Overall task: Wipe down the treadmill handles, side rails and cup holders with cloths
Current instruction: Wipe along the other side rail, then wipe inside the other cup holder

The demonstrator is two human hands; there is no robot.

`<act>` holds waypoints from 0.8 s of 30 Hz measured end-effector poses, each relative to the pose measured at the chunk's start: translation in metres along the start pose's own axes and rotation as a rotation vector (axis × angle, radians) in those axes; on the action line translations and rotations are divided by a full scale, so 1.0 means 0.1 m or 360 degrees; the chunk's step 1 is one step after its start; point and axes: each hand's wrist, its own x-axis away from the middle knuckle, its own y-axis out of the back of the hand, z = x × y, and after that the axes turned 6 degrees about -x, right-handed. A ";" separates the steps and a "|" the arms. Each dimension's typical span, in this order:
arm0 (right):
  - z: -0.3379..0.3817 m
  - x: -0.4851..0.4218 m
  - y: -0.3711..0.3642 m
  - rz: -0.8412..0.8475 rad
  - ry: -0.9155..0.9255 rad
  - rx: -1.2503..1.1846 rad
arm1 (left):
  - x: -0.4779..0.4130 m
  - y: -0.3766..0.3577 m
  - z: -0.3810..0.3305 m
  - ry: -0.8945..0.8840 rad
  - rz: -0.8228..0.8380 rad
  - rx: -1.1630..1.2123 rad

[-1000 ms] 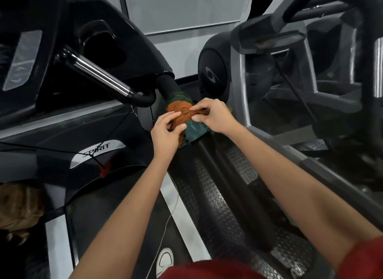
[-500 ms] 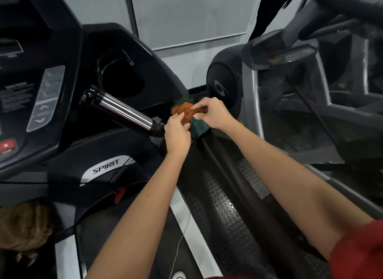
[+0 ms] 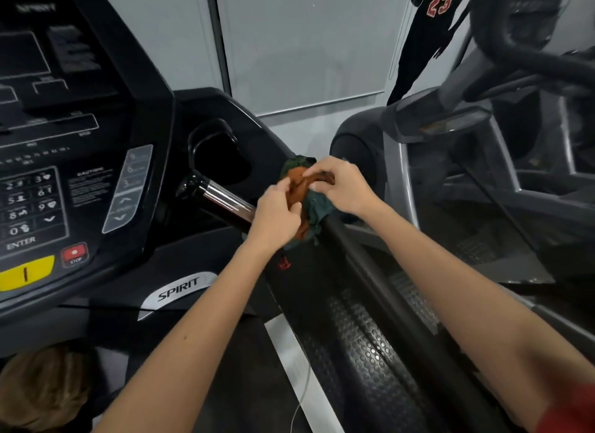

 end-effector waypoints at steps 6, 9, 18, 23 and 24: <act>0.59 -0.35 0.05 -0.0216 0.0334 -0.0076 | -0.12 0.88 0.07 -0.0389 -0.0519 -0.0303; 0.63 -0.60 -0.12 -0.0311 0.0374 -0.0062 | -0.26 1.17 0.20 -0.0420 -0.0554 -0.0491; 0.35 -0.86 -0.99 0.0399 -0.0003 0.0887 | -0.74 1.40 0.99 -0.0198 -0.0426 -0.0771; 0.19 -1.17 -1.11 0.0637 0.0036 0.1117 | -1.01 1.48 1.06 -0.0197 -0.0487 -0.0865; 0.15 -1.25 -1.11 0.0697 0.0065 0.1138 | -1.04 1.50 1.07 -0.0186 -0.0480 -0.0884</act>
